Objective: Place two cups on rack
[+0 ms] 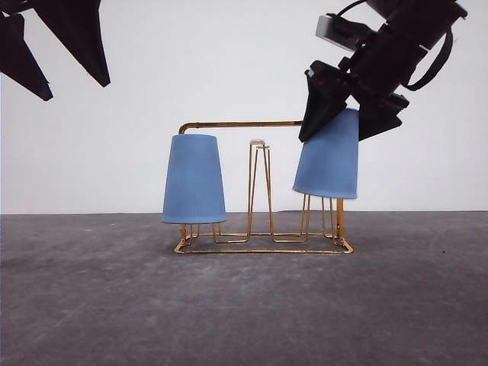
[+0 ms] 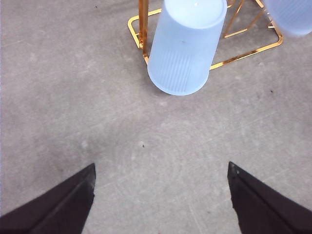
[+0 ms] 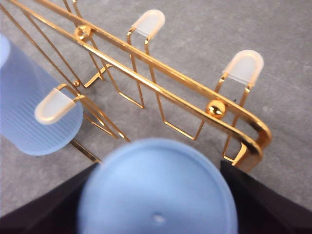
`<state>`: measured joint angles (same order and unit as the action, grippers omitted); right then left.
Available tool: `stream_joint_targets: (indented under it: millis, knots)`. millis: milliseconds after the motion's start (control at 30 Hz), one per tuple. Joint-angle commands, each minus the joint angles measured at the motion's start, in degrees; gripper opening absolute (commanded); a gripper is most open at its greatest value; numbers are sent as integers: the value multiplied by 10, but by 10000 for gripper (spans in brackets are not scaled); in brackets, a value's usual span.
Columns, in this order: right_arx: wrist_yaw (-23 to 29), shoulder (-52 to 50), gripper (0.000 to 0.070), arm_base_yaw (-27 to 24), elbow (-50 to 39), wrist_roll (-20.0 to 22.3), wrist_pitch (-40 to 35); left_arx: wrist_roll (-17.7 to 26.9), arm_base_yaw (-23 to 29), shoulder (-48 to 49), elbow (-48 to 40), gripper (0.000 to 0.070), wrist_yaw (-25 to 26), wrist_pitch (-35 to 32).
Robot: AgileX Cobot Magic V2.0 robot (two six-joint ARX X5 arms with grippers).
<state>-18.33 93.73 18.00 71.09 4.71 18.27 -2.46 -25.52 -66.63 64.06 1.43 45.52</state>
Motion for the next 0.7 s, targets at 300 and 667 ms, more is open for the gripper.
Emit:
stream_joint_targets:
  millis: [300, 667]
  knots:
    - [-10, -3, 632, -6, 10, -12, 29, 5, 11, -3, 4, 510, 0, -33]
    - [23, -140, 629, -69, -2, -18, 108, 19, 110, -3, 4, 509, 1, -48]
